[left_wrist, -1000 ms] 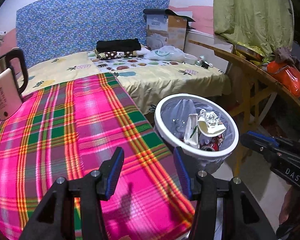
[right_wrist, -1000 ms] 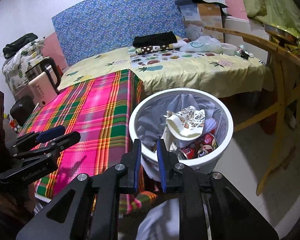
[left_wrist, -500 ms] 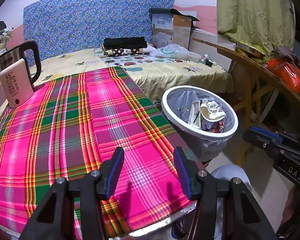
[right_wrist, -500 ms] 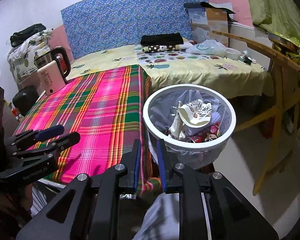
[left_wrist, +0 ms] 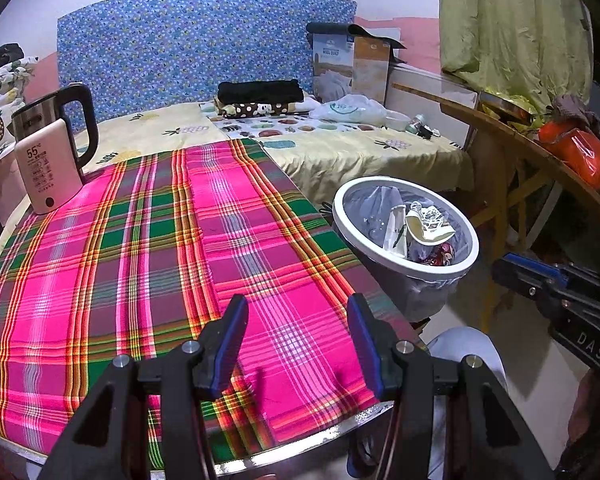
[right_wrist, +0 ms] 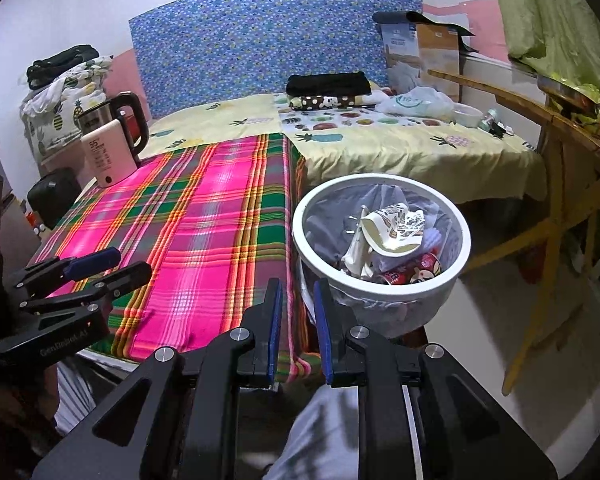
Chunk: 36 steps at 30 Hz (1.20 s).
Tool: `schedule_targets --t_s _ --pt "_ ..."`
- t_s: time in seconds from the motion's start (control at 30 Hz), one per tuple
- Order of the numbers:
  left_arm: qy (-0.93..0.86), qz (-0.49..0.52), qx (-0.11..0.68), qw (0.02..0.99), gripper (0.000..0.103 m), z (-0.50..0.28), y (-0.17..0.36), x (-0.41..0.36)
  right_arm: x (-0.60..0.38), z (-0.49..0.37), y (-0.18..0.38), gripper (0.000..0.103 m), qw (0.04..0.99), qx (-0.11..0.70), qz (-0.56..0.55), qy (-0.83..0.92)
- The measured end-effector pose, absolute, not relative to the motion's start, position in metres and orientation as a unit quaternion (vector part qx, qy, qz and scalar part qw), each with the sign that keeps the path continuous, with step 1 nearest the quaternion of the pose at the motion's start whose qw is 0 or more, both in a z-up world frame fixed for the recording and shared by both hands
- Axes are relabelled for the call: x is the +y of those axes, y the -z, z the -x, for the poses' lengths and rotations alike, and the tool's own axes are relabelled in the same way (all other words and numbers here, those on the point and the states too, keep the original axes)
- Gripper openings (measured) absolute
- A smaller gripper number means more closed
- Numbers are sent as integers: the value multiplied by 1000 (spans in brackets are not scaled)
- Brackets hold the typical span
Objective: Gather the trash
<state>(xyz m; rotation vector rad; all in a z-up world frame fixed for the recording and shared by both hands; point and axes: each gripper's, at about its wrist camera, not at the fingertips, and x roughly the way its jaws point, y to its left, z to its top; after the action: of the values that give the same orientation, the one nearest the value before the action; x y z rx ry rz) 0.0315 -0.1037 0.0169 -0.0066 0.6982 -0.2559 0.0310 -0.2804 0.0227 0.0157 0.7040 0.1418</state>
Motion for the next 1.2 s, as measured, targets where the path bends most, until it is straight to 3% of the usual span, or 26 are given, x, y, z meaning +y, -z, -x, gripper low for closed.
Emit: schedule_targets --t_s 1.2 --pt "123 4 340 932 53 -29 -18 -104 -279 -31 -22 17 935 347 -9 -70"
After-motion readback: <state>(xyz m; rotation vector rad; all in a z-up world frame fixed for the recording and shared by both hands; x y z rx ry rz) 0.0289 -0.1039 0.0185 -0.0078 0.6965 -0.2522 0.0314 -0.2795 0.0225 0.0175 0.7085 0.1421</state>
